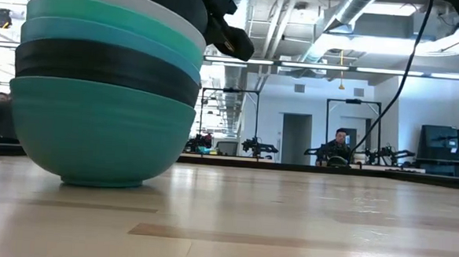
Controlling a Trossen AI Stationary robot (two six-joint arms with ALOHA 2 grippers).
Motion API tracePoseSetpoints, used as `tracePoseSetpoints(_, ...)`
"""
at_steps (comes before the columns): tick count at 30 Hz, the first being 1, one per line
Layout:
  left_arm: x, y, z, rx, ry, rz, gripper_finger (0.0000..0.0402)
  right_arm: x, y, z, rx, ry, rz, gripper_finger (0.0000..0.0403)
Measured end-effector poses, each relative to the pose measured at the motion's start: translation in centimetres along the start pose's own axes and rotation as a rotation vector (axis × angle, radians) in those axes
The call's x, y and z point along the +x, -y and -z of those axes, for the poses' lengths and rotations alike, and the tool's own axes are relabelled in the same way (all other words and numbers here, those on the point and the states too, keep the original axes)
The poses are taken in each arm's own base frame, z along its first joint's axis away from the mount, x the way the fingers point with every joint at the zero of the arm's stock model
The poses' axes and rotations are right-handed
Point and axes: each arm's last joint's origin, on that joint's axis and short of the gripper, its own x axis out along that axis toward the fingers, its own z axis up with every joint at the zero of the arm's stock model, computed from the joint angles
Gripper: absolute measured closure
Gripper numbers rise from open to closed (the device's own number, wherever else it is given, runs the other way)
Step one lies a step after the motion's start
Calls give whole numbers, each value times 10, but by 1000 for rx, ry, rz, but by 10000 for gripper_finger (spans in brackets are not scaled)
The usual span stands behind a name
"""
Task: Nest bowls inside each other
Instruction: Stack the black bowl on the white bowl, then return to Home Position
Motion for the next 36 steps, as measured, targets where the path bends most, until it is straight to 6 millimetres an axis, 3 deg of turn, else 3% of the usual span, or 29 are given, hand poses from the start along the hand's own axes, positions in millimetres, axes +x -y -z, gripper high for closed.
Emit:
tracePoseSetpoints(6, 0, 0, -1, -16, 6, -8, 361, -3, -3, 1, -27, -26, -35, 331)
tracePoseSetpoints(16, 0, 0, -2, -34, 17, -18, 361, -40, -12, -18, -120, 80, -46, 329)
tracePoseSetpoints(30, 0, 0, -2, -35, 17, -18, 361, -43, -10, -14, -141, 21, -38, 329)
tracePoseSetpoints(36, 0, 0, -2, -36, 17, -18, 361, -71, -9, -14, -146, 26, -71, 329)
